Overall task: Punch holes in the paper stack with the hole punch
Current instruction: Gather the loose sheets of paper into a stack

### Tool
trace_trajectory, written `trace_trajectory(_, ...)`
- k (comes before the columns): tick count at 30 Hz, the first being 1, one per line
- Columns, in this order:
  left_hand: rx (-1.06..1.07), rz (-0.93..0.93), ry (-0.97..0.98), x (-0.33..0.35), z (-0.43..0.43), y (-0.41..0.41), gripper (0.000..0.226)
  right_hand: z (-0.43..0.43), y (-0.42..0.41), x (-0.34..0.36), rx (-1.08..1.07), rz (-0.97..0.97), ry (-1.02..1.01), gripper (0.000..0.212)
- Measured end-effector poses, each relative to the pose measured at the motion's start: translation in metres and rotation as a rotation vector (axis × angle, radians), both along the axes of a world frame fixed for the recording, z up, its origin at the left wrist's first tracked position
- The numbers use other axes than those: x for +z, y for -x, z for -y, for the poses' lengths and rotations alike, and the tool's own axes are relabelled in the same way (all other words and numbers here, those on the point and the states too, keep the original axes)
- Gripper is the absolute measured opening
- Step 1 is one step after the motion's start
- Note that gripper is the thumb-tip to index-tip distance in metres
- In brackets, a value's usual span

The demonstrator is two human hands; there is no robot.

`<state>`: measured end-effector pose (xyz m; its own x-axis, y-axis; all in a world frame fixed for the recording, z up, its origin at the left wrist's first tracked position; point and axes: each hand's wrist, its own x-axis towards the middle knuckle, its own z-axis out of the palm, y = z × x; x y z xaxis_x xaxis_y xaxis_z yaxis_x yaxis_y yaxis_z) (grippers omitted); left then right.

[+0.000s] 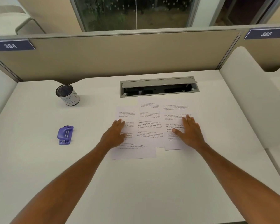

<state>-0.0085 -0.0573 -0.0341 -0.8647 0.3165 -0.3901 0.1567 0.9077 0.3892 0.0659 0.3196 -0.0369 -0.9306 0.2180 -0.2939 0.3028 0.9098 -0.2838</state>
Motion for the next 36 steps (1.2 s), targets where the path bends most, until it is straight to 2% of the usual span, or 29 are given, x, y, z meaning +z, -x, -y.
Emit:
trace_trajectory(12, 0.102, 0.100, -0.143, 0.000, -0.045, -0.015, 0.092, 0.015, 0.005, -0.005, 0.066, 0.043, 0.011, 0.100)
trace_trajectory(18, 0.086, 0.138, -0.206, -0.001, -0.066, -0.021, 0.092, 0.035, 0.009, -0.005, 0.109, 0.041, 0.013, 0.101)
trace_trajectory(23, 0.162, 0.109, -0.383, 0.004, -0.066, -0.023, 0.076, 0.043, 0.011, -0.002, 0.115, 0.017, 0.054, 0.099)
trace_trajectory(26, 0.424, 0.079, -0.581, 0.005, -0.056, -0.022, 0.063, 0.038, 0.011, 0.002, -0.020, -0.056, 0.107, 0.089)
trace_trajectory(30, 0.715, 0.245, -0.820, 0.008, -0.045, -0.016, 0.063, 0.025, 0.013, 0.008, -0.215, -0.065, 0.040, 0.075)
trace_trajectory(33, 0.766, 0.292, -0.867, 0.008, -0.044, -0.013, 0.057, 0.021, 0.014, 0.009, -0.190, -0.015, 0.012, 0.073)
trace_trajectory(36, 0.731, 0.295, -0.885, 0.008, -0.049, -0.013, 0.033, 0.025, 0.014, 0.009, -0.166, -0.011, 0.018, 0.073)
